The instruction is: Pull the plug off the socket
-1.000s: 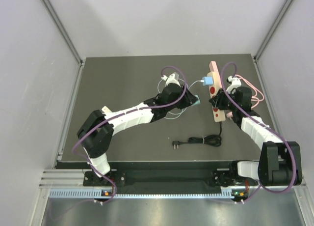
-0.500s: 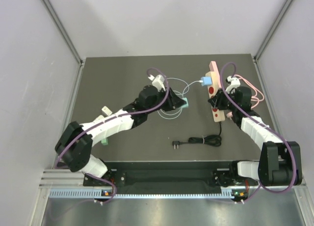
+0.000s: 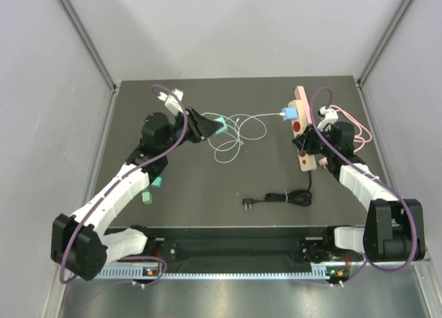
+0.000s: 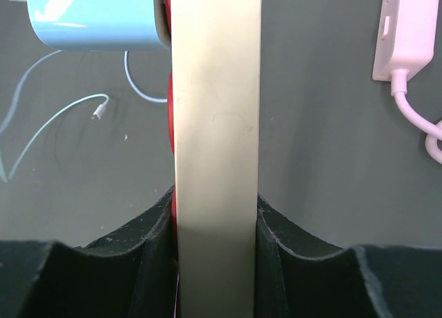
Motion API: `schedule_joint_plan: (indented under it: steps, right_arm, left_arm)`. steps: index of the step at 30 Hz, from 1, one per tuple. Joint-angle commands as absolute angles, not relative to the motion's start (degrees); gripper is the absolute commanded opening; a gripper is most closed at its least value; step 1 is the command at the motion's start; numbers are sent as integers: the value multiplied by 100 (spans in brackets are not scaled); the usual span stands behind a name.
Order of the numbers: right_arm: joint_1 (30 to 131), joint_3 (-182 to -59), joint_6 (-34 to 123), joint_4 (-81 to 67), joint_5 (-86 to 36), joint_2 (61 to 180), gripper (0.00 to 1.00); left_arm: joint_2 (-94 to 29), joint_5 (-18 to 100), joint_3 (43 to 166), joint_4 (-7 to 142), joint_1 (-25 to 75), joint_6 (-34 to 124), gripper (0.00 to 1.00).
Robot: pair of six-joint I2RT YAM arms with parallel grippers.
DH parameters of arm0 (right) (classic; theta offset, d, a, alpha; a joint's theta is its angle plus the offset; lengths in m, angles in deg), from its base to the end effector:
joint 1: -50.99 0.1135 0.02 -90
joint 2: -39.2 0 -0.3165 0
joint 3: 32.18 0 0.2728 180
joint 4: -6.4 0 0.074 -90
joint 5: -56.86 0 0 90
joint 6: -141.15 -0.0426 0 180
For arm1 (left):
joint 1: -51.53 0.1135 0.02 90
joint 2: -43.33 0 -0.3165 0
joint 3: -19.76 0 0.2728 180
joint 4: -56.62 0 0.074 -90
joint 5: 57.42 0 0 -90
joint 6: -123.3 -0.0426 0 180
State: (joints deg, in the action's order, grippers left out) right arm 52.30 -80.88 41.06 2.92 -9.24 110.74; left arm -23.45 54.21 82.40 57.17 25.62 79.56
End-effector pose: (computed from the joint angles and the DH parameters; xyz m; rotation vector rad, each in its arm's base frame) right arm 0.2720 0.0235 0.2577 -0.1097 2.0277 0.5482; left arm 0.2455 -0.1367 0.3754 -0.0061 1.8082 -1.2413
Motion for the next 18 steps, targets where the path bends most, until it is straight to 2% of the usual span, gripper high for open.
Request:
schedule_joint_plan:
  steps: [1, 10, 18]
  right_arm:
    - [5161, -8216, 4183, 942, -993, 11004, 0]
    - [5161, -8251, 4157, 890, -1319, 11074, 0]
    - [5161, -8277, 4166, 854, -1512, 11126, 0]
  left_arm:
    - [-1934, 5754, 9001, 6027, 3023, 7584, 0]
    - [-1978, 5755, 11268, 6502, 3570, 7426, 0]
    - [-1758, 4086, 12930, 7248, 3606, 6504, 0]
